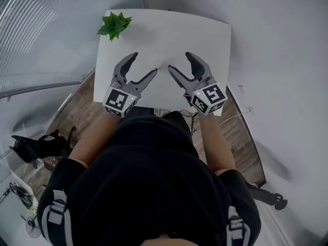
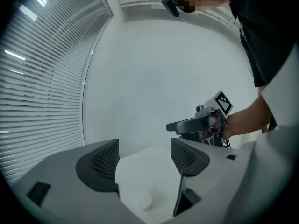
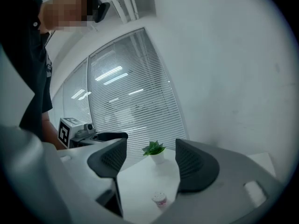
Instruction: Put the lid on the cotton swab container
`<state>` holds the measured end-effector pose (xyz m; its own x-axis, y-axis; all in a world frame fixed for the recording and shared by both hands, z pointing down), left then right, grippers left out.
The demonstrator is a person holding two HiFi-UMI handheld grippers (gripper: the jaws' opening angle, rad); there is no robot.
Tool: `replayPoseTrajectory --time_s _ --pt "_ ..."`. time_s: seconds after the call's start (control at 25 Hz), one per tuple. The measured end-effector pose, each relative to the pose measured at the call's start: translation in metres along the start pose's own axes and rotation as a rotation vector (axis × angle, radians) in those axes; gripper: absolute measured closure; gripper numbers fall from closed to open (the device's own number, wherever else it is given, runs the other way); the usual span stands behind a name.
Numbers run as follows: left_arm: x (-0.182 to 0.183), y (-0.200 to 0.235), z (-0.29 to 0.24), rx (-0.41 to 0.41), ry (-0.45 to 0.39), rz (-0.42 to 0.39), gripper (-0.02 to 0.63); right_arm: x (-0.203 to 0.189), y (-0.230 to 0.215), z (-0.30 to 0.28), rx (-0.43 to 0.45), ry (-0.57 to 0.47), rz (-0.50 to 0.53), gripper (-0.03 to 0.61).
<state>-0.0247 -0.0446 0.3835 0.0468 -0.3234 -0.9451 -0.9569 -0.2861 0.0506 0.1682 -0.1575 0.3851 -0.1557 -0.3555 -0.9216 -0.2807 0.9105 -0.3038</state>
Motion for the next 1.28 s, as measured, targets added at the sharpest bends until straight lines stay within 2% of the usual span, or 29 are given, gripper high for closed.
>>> replayPoseTrajectory --time_s 0.2,0.48,0.84,1.08,1.28 --pt "-0.023 -0.012 -0.021 0.101 0.045 0.03 0.281 -0.013 -0.037 -0.021 0.125 0.071 -0.012 0.272" --pt "-0.067 -0.026 -0.046 0.198 0.121 0.073 0.281 -0.036 -0.058 -0.062 0.273 0.18 0.006 0.301" --pt "-0.139 -0.01 -0.077 0.221 0.174 0.131 0.281 -0.065 -0.074 -0.111 0.322 0.311 0.054 0.339" --pt "-0.178 -0.005 -0.098 0.208 0.248 0.144 0.281 -0.092 -0.09 -0.132 0.319 0.375 0.013 0.362" --pt "-0.201 -0.004 -0.113 0.192 0.297 0.197 0.281 -0.11 -0.099 -0.151 0.319 0.426 -0.009 0.362"
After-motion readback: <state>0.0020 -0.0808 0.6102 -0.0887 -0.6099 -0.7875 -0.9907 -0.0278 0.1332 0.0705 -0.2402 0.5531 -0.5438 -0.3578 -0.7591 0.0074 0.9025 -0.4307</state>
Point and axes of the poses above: the fingertips, and each gripper's own axes: z backward along the fingers, y to its left, x out of its top, the point moved 9 cm from there along z, backward along the fingers, and after that the axes turned 6 degrees about y, right-handed, at the moved point
